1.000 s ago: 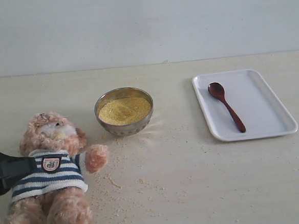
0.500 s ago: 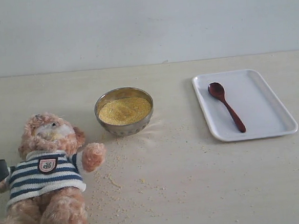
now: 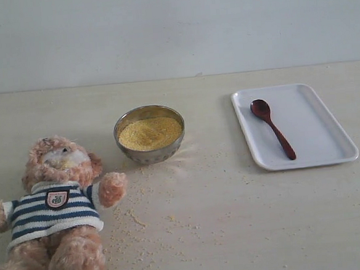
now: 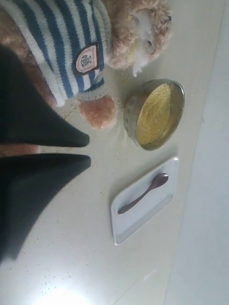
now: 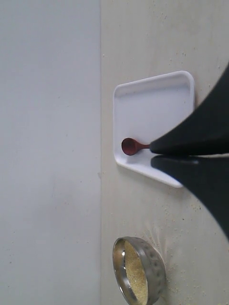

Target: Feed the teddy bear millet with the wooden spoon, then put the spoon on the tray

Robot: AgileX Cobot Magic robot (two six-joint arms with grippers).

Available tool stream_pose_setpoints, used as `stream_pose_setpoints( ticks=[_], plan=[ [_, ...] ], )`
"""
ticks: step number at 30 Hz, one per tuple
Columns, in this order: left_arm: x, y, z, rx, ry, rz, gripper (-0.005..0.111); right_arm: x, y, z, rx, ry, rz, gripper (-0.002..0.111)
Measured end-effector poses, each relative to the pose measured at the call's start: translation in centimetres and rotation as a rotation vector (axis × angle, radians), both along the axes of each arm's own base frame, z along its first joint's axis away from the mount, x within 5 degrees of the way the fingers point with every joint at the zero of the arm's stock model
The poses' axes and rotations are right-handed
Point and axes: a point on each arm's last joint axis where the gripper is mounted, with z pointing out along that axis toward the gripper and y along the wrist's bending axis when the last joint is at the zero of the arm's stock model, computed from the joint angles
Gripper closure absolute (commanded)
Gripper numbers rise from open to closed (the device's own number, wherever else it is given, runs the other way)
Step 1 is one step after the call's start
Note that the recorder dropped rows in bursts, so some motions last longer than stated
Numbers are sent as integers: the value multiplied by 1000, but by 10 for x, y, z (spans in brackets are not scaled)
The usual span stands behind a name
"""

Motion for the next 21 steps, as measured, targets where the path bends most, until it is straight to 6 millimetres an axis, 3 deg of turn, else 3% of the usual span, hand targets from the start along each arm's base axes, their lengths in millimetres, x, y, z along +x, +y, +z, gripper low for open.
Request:
stream_pose_setpoints(
  ticks=[12,21],
  plan=[
    [-3,0,2,1,-25,-5,102,0,0,0,2,0,0,108],
    [-42,-3,15,1,-307,-70,102,0,0,0,1,2,0,108]
  ],
)
